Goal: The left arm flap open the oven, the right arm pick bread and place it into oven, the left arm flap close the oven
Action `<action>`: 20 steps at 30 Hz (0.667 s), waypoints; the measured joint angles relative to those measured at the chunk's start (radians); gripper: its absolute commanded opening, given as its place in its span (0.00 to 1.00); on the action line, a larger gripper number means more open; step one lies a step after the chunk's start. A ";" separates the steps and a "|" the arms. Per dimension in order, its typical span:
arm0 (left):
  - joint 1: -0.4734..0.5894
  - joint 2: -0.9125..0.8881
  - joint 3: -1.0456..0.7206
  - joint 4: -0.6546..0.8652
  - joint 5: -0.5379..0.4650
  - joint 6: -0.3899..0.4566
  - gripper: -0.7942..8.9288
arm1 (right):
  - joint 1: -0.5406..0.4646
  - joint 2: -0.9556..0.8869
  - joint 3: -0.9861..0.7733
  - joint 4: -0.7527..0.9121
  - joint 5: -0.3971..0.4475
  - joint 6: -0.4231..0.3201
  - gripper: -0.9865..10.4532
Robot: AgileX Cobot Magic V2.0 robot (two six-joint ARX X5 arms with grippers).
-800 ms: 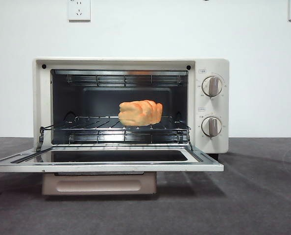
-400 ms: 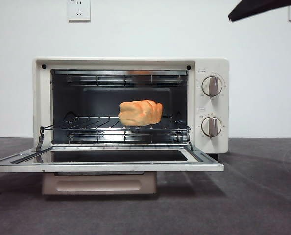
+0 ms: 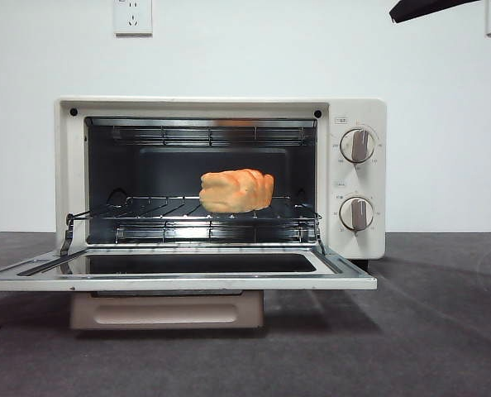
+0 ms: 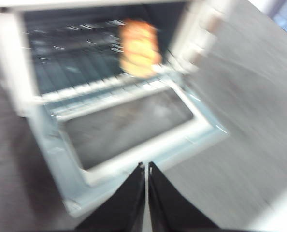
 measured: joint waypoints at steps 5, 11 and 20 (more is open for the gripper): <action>0.074 0.040 -0.101 0.122 -0.013 -0.064 0.10 | 0.000 0.000 0.000 0.000 0.000 0.000 0.42; 0.197 0.117 -0.172 0.213 0.071 -0.085 0.10 | 0.000 0.000 0.000 -0.007 -0.019 0.000 0.42; 0.438 0.311 -0.186 0.311 0.259 -0.050 0.10 | 0.000 0.000 0.000 -0.047 -0.019 -0.001 0.42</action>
